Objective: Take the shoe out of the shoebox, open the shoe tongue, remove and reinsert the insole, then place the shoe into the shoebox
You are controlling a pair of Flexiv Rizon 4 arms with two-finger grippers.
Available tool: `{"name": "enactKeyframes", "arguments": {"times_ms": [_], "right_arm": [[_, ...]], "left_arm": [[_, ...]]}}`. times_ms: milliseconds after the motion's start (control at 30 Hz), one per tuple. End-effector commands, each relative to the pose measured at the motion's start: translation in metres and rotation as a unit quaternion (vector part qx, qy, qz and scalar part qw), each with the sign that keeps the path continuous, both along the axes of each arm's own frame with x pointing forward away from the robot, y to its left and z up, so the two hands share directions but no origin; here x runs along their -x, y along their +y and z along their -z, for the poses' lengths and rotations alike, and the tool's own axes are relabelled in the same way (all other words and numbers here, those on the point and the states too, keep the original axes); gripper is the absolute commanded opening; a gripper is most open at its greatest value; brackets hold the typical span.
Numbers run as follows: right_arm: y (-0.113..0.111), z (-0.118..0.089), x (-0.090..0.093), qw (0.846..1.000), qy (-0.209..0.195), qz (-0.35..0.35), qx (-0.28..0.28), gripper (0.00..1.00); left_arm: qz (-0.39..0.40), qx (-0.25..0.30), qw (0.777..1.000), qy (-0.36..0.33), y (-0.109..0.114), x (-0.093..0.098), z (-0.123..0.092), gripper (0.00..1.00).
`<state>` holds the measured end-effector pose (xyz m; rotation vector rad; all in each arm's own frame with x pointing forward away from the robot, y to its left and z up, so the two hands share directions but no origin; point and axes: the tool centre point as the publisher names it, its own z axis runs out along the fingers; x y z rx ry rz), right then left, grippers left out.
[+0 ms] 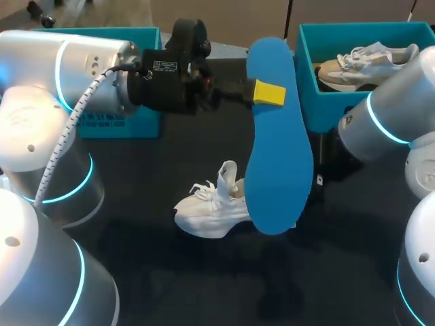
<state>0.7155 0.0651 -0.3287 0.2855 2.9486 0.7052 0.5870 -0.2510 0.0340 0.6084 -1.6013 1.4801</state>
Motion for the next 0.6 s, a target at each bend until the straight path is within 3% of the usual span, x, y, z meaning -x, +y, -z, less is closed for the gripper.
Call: {"name": "enactKeyframes", "arguments": {"times_ms": [33, 600], "right_arm": [[0.002, -0.008, 0.004, 0.998, 0.013, 0.008, 0.062, 1.0], [0.002, -0.022, 0.003, 0.992, 0.06, 0.023, 0.113, 1.0]], "left_arm": [[-0.001, 0.001, 1.0, 0.0, -0.002, 0.001, 0.001, 0.0], [-0.001, 0.001, 1.0, 0.0, -0.002, 0.001, 0.001, 0.0]]}}
